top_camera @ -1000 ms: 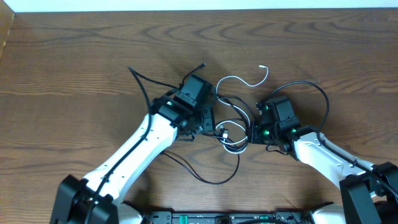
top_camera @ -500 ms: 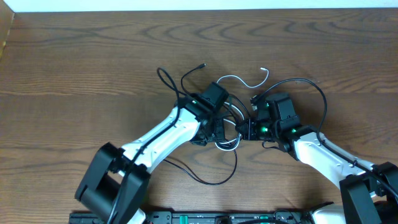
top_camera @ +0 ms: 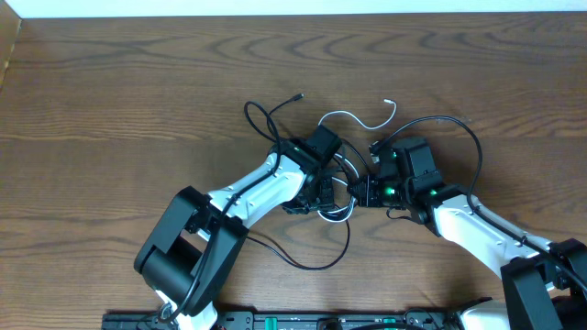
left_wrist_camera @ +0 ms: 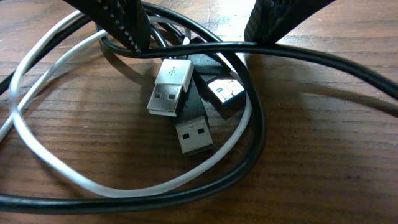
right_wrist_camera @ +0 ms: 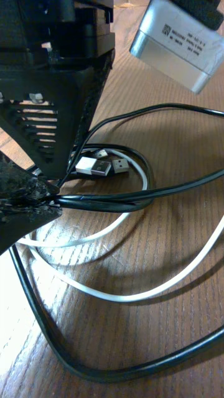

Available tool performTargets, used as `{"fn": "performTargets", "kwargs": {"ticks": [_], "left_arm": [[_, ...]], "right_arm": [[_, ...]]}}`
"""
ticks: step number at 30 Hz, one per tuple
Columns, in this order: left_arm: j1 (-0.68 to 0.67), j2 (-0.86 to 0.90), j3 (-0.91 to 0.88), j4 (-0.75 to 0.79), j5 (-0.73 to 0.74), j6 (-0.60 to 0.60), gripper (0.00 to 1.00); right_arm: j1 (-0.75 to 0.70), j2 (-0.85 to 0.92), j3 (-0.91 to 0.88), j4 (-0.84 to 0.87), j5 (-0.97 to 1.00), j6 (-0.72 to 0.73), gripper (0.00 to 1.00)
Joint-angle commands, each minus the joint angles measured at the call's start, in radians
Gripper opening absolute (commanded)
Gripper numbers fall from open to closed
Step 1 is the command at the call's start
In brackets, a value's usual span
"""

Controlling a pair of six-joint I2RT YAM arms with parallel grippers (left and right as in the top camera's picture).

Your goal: Untangle cables

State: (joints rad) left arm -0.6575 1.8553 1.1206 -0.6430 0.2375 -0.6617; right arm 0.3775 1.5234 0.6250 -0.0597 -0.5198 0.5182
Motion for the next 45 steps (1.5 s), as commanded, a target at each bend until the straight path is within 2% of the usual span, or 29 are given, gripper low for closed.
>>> {"fn": "performTargets", "kwargs": {"ticks": [1,3,4,10,15,24,29,35,43,45], "left_arm": [[-0.002,0.02,-0.002,0.002,-0.014,-0.012,0.54],[-0.002,0.02,-0.002,0.005,-0.014,-0.012,0.47],[-0.002,0.019,-0.002,0.011,-0.014,-0.012,0.38],[0.0,0.019,-0.002,0.051,-0.014,-0.008,0.08],[0.023,0.003,-0.002,0.05,-0.013,0.064,0.07],[0.171,-0.214,0.003,0.013,-0.008,0.093,0.07],[0.251,-0.406,0.003,0.013,0.005,0.123,0.08],[0.36,-0.553,0.003,0.013,-0.014,0.153,0.07],[0.515,-0.615,0.003,-0.003,-0.019,0.156,0.07],[0.518,-0.61,0.003,-0.029,-0.02,0.156,0.07]], "right_arm": [[0.003,0.006,-0.005,-0.002,0.0,0.001,0.01],[0.003,0.006,-0.005,-0.01,0.014,0.001,0.01],[0.003,0.006,-0.005,-0.016,0.023,0.001,0.01],[0.003,0.006,-0.005,-0.073,0.079,0.0,0.01],[0.001,0.006,-0.005,-0.093,0.108,0.0,0.01],[-0.047,0.006,-0.005,-0.269,0.425,0.117,0.01],[-0.097,0.006,-0.005,-0.286,0.433,0.117,0.01],[-0.144,0.006,-0.005,-0.285,0.443,0.117,0.01],[-0.182,0.006,-0.005,-0.274,0.427,0.098,0.01],[-0.181,0.006,-0.005,-0.235,0.352,0.035,0.01]]}}
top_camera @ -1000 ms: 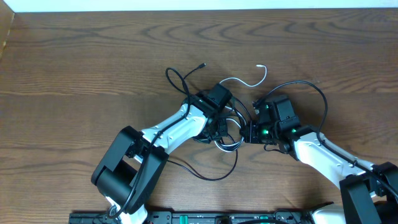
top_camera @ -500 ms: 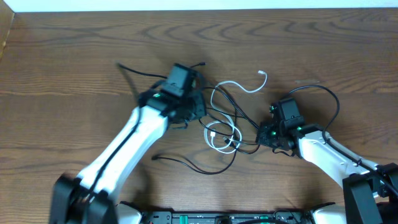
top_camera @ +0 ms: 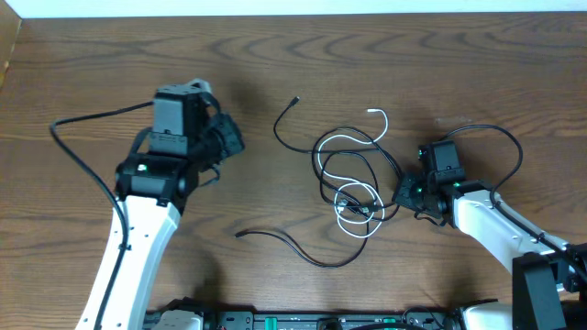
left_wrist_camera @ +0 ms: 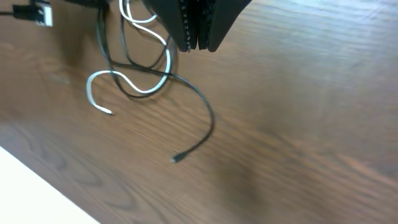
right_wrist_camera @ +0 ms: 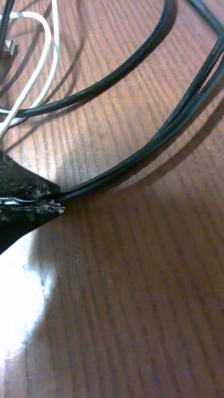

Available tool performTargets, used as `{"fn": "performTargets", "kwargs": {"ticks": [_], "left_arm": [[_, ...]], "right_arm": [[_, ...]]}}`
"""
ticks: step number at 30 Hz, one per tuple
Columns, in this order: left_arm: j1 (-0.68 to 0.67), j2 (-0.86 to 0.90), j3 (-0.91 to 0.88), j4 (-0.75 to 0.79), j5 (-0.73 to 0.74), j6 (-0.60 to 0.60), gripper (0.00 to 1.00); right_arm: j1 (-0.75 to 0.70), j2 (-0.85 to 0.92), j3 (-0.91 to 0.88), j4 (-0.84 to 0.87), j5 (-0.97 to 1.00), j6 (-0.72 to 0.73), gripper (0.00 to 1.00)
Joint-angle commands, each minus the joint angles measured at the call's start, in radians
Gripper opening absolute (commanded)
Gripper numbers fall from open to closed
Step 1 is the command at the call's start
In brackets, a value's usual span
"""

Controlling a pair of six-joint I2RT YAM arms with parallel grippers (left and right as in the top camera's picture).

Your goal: Untangle cables

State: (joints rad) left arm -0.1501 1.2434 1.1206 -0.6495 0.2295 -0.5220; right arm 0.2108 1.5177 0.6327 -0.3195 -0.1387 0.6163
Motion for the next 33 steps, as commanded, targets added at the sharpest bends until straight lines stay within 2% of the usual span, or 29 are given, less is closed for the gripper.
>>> {"fn": "performTargets", "kwargs": {"ticks": [1,4,7,12,13,15,17,19,20,23,25,33], "left_arm": [[0.009,0.005,0.003,-0.034,-0.011,0.017,0.07],[0.0,0.024,0.003,-0.083,-0.008,0.017,0.08],[-0.013,0.046,0.002,-0.126,-0.008,0.016,0.08],[-0.05,0.109,0.002,-0.19,-0.008,0.017,0.08],[-0.058,0.121,0.002,-0.198,-0.008,0.017,0.08],[-0.077,0.147,0.002,-0.212,-0.004,0.017,0.08],[-0.099,0.177,0.002,-0.219,0.004,0.017,0.08],[-0.14,0.227,0.002,-0.221,0.007,0.017,0.22],[-0.153,0.244,0.002,-0.22,0.007,0.017,0.25],[-0.193,0.3,0.002,-0.211,0.007,0.016,0.36],[-0.216,0.335,0.002,-0.192,0.014,0.017,0.4],[-0.265,0.455,0.002,-0.079,0.014,0.017,0.48]], "right_arm": [[-0.014,0.011,-0.012,0.052,-0.082,-0.103,0.01],[-0.014,0.011,-0.012,0.16,-0.31,-0.209,0.01],[-0.014,0.011,-0.011,0.243,-0.448,-0.217,0.01],[-0.014,0.011,-0.005,0.263,-0.36,-0.202,0.02],[-0.014,0.011,-0.005,0.256,-0.345,-0.202,0.08],[-0.013,0.011,-0.005,0.243,-0.339,-0.207,0.15],[-0.008,0.011,-0.005,0.227,-0.343,-0.221,0.18],[0.012,0.011,-0.005,0.198,-0.342,-0.257,0.16],[0.022,0.011,-0.005,0.19,-0.334,-0.262,0.17],[0.043,0.011,-0.005,0.184,-0.302,-0.262,0.34],[0.054,0.011,-0.005,0.184,-0.271,-0.262,0.4],[0.06,0.011,-0.006,0.132,-0.174,-0.255,0.44]]}}
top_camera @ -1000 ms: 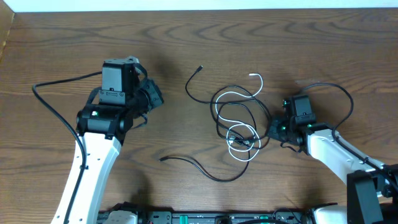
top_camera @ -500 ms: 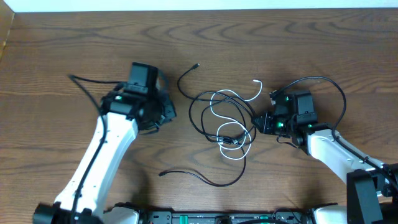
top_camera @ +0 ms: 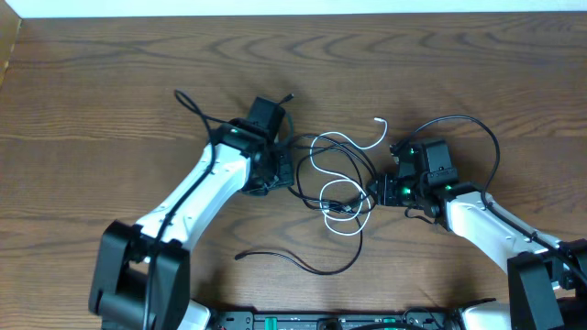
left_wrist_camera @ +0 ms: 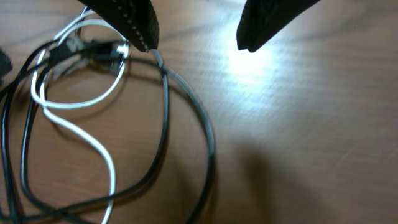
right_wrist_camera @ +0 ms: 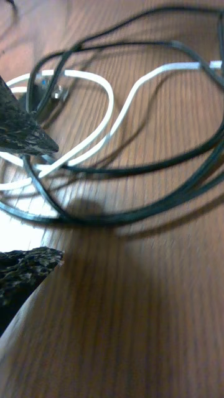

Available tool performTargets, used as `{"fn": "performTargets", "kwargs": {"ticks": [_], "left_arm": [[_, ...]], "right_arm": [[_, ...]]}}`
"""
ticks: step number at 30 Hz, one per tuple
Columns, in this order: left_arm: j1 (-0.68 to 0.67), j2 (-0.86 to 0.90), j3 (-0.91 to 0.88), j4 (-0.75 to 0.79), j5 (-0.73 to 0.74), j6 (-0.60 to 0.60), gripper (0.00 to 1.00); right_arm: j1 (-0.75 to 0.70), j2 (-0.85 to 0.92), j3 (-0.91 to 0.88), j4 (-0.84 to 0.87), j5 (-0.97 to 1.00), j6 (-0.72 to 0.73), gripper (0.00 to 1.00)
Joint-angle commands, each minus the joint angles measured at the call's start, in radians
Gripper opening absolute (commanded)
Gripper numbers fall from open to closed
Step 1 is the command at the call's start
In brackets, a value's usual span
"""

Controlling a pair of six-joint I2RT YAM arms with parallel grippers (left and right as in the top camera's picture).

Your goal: Untangle cables

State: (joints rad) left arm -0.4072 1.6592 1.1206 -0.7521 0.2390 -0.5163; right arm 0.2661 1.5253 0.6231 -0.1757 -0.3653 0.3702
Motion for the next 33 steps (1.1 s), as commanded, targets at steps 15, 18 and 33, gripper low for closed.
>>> {"fn": "performTargets", "kwargs": {"ticks": [15,18,33], "left_arm": [[-0.009,0.175,0.002,0.291,-0.18,0.099,0.68],[-0.01,0.186,0.002,0.316,-0.176,0.101,0.65],[-0.01,0.236,0.002,0.305,-0.153,0.105,0.07]], "right_arm": [[0.005,0.003,0.004,-0.048,0.053,-0.009,0.46],[0.005,0.003,0.004,-0.051,0.053,-0.008,0.45],[0.005,0.003,0.004,-0.068,0.052,-0.008,0.43]]}}
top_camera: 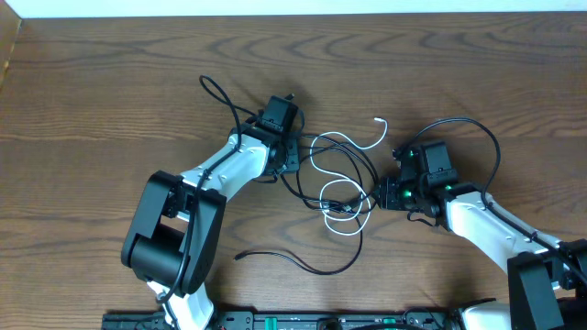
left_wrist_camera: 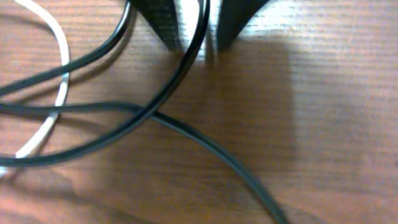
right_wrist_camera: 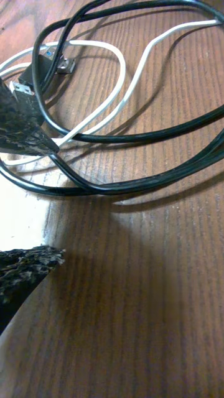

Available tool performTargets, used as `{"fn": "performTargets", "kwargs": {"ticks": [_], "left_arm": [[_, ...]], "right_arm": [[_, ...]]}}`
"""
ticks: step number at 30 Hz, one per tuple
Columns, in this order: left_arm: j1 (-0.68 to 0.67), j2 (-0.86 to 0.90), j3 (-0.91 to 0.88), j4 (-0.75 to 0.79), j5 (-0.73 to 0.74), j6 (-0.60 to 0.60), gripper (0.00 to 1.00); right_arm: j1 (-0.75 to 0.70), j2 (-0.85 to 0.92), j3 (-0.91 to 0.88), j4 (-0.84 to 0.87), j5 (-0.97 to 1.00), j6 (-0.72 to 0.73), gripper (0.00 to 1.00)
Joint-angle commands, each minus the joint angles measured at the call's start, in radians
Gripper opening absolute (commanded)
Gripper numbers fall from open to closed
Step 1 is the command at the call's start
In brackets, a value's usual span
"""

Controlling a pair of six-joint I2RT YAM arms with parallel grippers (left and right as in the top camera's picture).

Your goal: Untangle cables

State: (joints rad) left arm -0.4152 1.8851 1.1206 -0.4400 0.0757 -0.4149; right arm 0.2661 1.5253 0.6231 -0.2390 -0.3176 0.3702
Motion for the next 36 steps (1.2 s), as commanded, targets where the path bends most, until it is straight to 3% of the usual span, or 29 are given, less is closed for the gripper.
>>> {"fn": "performTargets", "kwargs": {"ticks": [1,7,13,23,30,36], "left_arm": [[-0.002,0.01,0.002,-0.007,0.026,0.003,0.08],[0.0,-0.062,0.048,-0.058,0.169,0.015,0.07],[0.0,-0.285,0.18,-0.149,0.338,0.071,0.07],[0.0,-0.666,0.203,0.003,0.34,0.025,0.07],[0.0,-0.736,0.203,0.111,0.34,-0.026,0.08],[0.0,-0.727,0.202,0.176,0.34,-0.123,0.08]], "right_arm": [[0.005,0.003,0.004,-0.008,0.005,-0.009,0.43],[0.003,0.003,0.005,-0.027,0.01,-0.033,0.43],[0.002,0.003,0.056,-0.08,0.02,-0.097,0.47],[0.004,0.003,0.227,-0.12,0.002,-0.117,0.49],[0.007,0.003,0.265,-0.086,-0.268,-0.129,0.51],[0.051,0.003,0.265,-0.082,-0.356,-0.198,0.55]]}}
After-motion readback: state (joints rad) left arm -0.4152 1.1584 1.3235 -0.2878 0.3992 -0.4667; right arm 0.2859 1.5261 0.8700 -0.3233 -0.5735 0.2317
